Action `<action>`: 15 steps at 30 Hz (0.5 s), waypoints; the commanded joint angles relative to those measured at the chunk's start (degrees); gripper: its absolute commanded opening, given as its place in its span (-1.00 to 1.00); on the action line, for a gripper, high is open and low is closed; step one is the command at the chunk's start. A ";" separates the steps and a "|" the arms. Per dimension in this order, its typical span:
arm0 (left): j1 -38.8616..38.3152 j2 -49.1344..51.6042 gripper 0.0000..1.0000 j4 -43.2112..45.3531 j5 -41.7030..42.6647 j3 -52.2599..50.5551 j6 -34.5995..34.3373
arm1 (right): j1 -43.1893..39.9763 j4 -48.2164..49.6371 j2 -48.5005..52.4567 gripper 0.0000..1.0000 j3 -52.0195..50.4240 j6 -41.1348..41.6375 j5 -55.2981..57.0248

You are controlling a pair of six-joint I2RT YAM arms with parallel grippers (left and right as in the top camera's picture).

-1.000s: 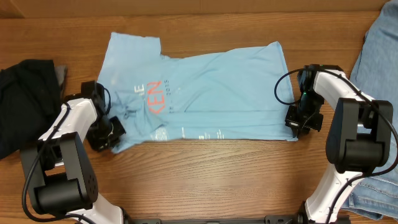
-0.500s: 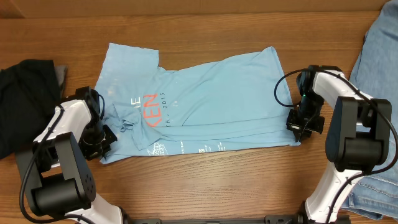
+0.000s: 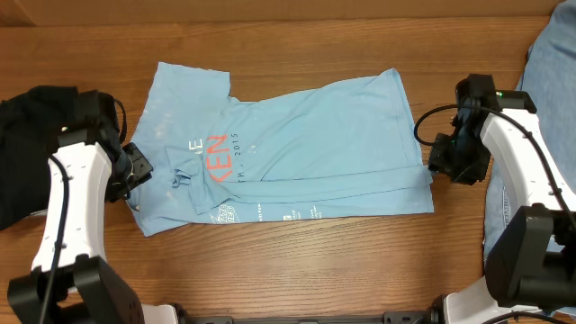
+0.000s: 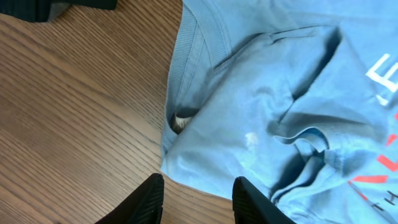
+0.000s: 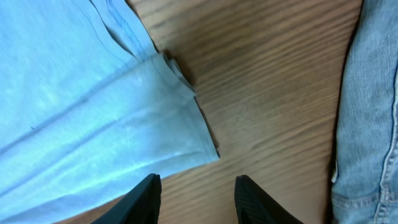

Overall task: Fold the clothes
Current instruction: 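Move both grippers to the shirt's top corners near the collar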

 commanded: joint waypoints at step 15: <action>-3.52 19.98 0.94 9.31 14.51 33.66 24.48 | -0.37 6.56 -2.05 0.83 21.59 -16.26 -13.75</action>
